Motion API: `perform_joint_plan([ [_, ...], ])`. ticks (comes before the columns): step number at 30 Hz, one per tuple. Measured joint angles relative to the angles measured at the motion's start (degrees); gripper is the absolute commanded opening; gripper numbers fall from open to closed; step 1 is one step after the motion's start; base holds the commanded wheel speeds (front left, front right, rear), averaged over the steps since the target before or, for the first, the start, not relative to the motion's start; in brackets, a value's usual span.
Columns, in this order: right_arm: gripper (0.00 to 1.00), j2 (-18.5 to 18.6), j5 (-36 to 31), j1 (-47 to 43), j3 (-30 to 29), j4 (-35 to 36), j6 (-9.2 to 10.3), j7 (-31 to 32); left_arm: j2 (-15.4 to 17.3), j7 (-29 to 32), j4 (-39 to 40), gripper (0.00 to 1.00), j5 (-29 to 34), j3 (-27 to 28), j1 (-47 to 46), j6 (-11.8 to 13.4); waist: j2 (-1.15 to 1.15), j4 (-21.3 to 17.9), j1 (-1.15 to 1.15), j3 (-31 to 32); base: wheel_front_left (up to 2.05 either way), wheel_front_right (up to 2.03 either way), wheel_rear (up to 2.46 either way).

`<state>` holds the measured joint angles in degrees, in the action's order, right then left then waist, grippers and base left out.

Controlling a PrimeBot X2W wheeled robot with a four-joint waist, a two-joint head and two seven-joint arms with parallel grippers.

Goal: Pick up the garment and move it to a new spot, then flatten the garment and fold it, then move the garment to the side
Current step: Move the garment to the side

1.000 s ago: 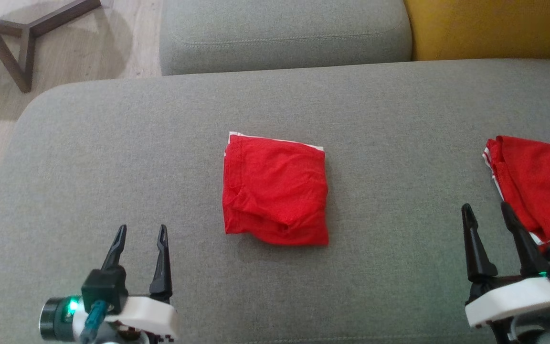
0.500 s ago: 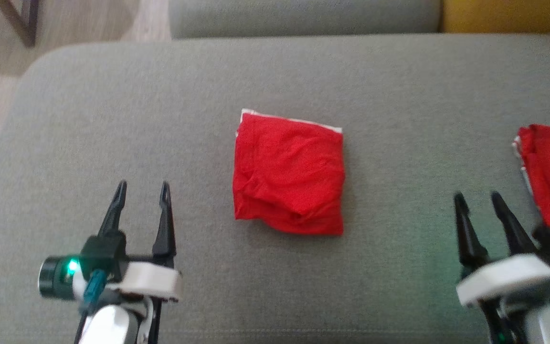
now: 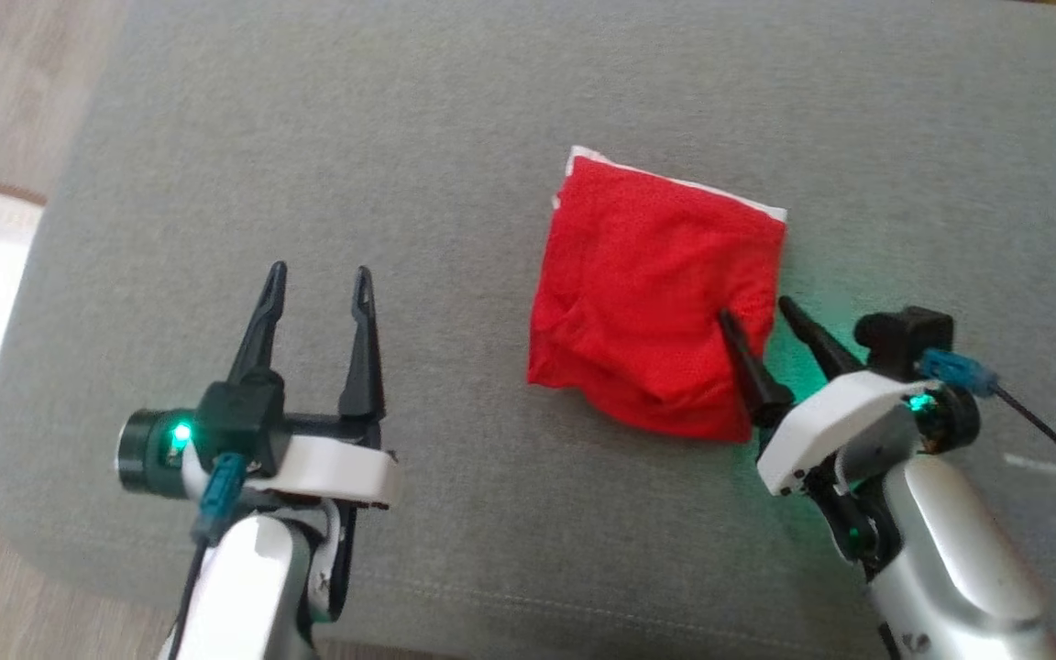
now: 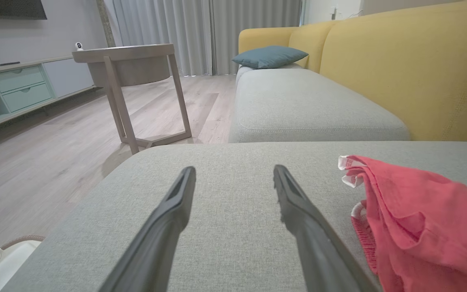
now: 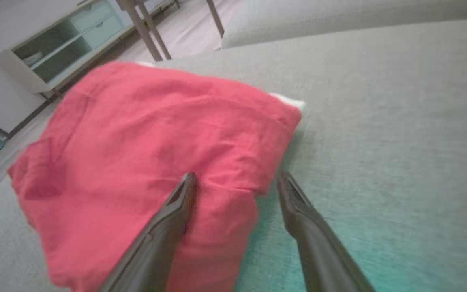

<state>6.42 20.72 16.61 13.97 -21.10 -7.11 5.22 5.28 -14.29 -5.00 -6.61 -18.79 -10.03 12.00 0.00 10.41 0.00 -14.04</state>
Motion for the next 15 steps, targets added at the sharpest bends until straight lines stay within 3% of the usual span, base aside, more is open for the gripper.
perform_joint_plan([
  [5,1.0,0.56,2.13,2.85,1.58,-5.65,0.0,4.43,-0.57,-0.01,0.21,1.0,0.47,-0.63,-0.23,-0.43,0.0,1.86,0.0,-1.29,0.0,0.0,0.0],
  [6,0.82,0.78,2.53,3.35,1.93,-5.9,0.0,5.22,-0.66,-0.01,0.32,1.0,0.47,-0.63,-0.23,-0.43,0.0,1.99,0.0,-1.43,0.0,0.0,0.0],
  [7,0.82,1.01,2.93,4.02,2.42,-6.16,0.0,6.13,-0.71,-0.01,0.43,1.0,0.47,-0.62,-0.23,-0.43,0.0,2.04,0.0,-1.54,0.0,0.0,0.0],
  [8,0.38,1.2,3.23,4.64,2.74,-6.33,0.0,6.71,-0.76,-0.01,0.48,1.0,0.48,-0.6,-0.25,-0.43,0.0,2.0,0.0,-1.61,0.0,0.0,0.0],
  [9,0.0,1.31,3.44,5.19,3.09,-6.51,0.0,7.09,-0.79,-0.01,0.59,1.0,0.51,-0.56,-0.25,-0.43,0.0,1.91,0.0,-1.66,0.0,0.0,0.0],
  [15,0.0,2.36,2.22,5.59,5.84,-5.44,0.0,7.38,-0.88,-0.01,0.66,1.0,1.19,-0.1,-0.27,-0.48,0.0,0.44,0.0,-1.39,0.0,0.0,0.0],
])
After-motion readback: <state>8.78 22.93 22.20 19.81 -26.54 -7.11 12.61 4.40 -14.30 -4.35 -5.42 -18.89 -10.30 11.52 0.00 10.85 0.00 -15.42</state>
